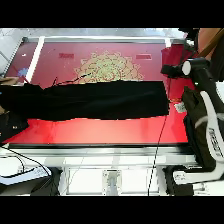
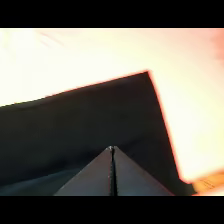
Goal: Fold the clothes and pants, and hang the long-sleeved shirts on hangers.
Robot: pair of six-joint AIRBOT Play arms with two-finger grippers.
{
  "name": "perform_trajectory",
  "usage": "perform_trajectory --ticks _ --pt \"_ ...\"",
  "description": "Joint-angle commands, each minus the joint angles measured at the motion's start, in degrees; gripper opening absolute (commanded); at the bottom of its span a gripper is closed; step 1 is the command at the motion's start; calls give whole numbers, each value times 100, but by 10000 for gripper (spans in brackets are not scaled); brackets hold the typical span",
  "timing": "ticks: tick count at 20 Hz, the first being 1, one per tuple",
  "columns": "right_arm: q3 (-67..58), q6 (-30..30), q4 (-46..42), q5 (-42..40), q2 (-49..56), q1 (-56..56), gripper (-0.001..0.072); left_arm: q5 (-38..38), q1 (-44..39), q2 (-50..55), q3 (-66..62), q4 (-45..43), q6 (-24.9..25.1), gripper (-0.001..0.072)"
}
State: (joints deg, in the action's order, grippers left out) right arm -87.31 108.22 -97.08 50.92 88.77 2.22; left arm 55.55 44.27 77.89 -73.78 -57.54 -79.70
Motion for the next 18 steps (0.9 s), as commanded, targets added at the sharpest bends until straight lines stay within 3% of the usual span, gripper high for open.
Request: perform_trajectory --ticks 1,2,3,4,5,7,11,13,15,18 --pt "-363 -236 813 -450 955 31 13 -140 -251 417 -81 -118 -133 13" --pt "-363 -232 839 -402 1110 13 21 -188 -304 474 -81 -116 -133 13" --pt "-361 -243 837 -398 1169 -37 129 -234 -341 496 -81 -116 -131 13" --pt "-367 -264 815 -407 1165 -105 367 -284 -369 496 -81 -116 -127 14" --pt "-417 -297 824 -391 1158 -214 527 -306 -372 494 -81 -114 -127 14" --pt "-522 -439 1010 -74 1161 -487 483 -293 -369 494 -81 -118 -83 15" --pt "-516 -1696 2691 476 1279 -1329 481 -282 -391 494 -81 -98 -85 15" --pt "-516 -1875 2719 848 1342 -1602 444 -260 -417 494 -81 -101 -85 15" --pt "-516 -2446 2677 1421 1445 -1733 439 -229 -431 494 -81 -101 -85 15" --pt "-516 -2828 2841 1405 1672 -1683 440 -155 -450 494 -81 -98 -87 15"
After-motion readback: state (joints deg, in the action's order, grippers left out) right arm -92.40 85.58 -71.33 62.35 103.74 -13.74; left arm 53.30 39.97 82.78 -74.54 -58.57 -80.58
